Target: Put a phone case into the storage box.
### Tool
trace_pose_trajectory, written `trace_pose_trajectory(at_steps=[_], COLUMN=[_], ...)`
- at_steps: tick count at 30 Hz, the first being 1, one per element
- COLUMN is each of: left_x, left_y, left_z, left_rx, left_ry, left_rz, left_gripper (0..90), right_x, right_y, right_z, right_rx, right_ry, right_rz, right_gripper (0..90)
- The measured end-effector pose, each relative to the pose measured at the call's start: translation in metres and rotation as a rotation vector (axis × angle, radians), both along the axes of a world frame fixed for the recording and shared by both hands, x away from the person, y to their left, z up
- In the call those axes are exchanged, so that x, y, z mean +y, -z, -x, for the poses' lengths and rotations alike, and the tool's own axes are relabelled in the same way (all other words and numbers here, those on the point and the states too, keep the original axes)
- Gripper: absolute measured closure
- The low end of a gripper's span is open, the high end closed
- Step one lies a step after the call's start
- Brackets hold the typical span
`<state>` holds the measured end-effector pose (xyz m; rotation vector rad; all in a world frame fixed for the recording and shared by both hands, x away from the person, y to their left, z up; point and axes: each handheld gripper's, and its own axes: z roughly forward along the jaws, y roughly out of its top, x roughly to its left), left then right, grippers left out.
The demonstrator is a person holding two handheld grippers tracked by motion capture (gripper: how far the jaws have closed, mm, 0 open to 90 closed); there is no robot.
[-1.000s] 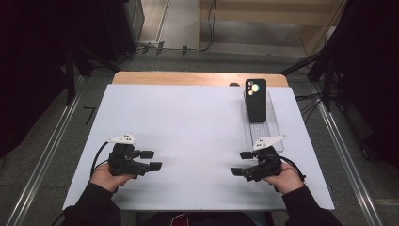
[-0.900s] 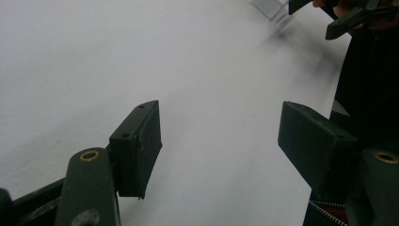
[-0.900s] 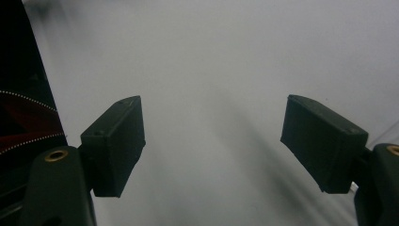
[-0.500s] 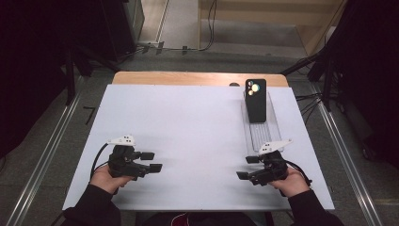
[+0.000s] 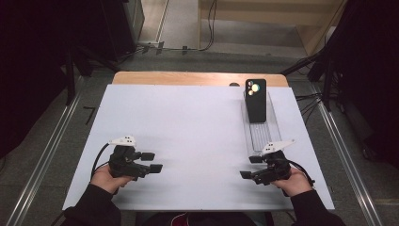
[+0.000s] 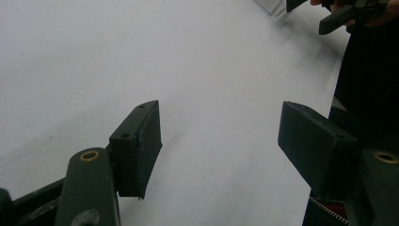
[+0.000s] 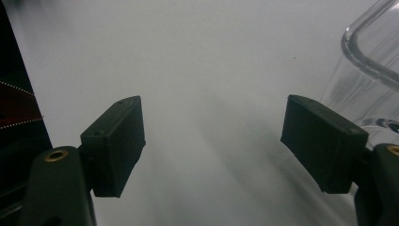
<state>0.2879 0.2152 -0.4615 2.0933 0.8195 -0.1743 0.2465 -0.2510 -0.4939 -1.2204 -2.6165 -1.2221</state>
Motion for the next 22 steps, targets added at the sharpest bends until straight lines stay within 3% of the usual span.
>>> trace_pose_trajectory(at_steps=[22], left_x=[0.0007], left_y=[0.0002], left_z=[-0.0005], left_rx=[0.005], left_ry=[0.005], left_rz=[0.004], left_gripper=[30.9], right_x=[0.0019], right_y=[0.0023], right_z=[0.0005], right_rx=[-0.002], right_ry=[-0.016], right_rz=[0.012], right_gripper=[20.1])
